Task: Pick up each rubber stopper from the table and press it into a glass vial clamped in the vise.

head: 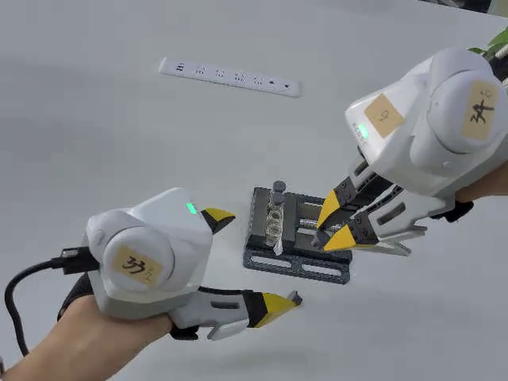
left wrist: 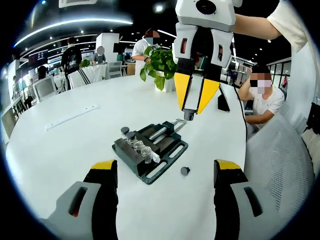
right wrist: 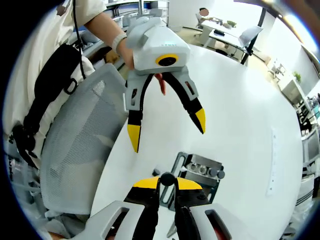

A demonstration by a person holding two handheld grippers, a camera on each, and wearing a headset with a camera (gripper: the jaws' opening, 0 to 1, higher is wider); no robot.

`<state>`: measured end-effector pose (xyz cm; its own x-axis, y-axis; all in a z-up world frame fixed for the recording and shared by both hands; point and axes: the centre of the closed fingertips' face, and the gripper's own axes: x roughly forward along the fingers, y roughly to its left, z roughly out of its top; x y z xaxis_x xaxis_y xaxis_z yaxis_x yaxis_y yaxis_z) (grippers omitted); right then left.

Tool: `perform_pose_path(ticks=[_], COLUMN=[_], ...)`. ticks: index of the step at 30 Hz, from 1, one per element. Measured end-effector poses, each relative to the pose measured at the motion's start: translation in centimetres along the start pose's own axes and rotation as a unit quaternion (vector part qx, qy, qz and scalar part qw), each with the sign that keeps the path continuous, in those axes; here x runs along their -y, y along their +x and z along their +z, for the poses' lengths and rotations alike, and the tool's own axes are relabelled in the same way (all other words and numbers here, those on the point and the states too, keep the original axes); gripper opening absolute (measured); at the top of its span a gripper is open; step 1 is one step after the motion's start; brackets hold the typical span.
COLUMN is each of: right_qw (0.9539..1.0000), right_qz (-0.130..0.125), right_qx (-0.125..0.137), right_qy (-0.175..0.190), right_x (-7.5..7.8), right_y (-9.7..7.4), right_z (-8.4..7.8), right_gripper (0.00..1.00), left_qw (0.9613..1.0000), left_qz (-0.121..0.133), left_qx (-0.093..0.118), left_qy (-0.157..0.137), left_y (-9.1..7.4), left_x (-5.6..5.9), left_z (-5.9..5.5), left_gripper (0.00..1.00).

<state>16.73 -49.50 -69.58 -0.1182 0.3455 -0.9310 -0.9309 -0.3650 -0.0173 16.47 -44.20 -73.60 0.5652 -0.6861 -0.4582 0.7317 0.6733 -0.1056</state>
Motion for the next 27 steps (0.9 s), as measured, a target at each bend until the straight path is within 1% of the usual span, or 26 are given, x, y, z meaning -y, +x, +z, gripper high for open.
perform_pose_path(ticks=[2,4,6,7,10,13,15,17,20,24,27], right_qw=[0.9999,0.9998,0.9997,0.9995,0.9992,0.9983,0.9981,0.9977,0.9965,0.9962,0.9956], right_qz=[-0.005,-0.008,-0.011,-0.015,-0.019,-0.020,-0.021,-0.024,-0.029,-0.039,-0.040], right_qx=[-0.007,-0.009,-0.011,-0.012,-0.012,-0.023,-0.025,-0.026,-0.031,-0.029,-0.030], right_qy=[-0.011,-0.017,-0.021,-0.026,-0.033,-0.049,-0.053,-0.058,-0.071,-0.073,-0.079], right_x=[0.8,1.4,2.1,2.4,3.2,3.9,4.4,4.9,5.5,6.4,6.5], right_y=[0.1,0.2,0.4,0.5,0.9,1.7,2.3,2.9,3.6,4.2,4.7], right_z=[-0.2,-0.2,-0.3,-0.4,-0.4,-0.8,-1.0,-1.2,-1.4,-1.4,-1.5], right_gripper=[0.06,0.06,0.06,0.06,0.06,0.06,0.06,0.06,0.06,0.06,0.06], left_qw=[0.9999,0.9999,0.9996,0.9996,0.9994,0.9991,0.9989,0.9987,0.9986,0.9986,0.9987], left_qz=[0.008,0.015,0.023,0.023,0.027,0.036,0.036,0.042,0.043,0.042,0.041], left_qx=[0.001,0.003,0.014,0.012,0.015,0.016,0.016,0.016,0.016,0.012,0.010], left_qy=[-0.008,-0.004,-0.004,-0.008,-0.011,-0.017,-0.024,-0.022,-0.027,-0.030,-0.030], left_y=[-0.1,-0.2,-0.3,-0.3,-0.4,-0.5,-0.5,-0.6,-0.7,-0.6,-0.6], left_x=[-0.7,-1.2,-1.4,-1.5,-1.8,-2.3,-2.3,-2.5,-2.5,-2.4,-2.3], left_z=[-0.3,-0.4,-0.1,-0.1,-0.2,-0.4,-0.5,-0.6,-0.7,-1.1,-1.1], left_gripper=[0.84,0.89,0.93,0.97,0.99,0.99,0.99,0.99,0.99,0.99,0.99])
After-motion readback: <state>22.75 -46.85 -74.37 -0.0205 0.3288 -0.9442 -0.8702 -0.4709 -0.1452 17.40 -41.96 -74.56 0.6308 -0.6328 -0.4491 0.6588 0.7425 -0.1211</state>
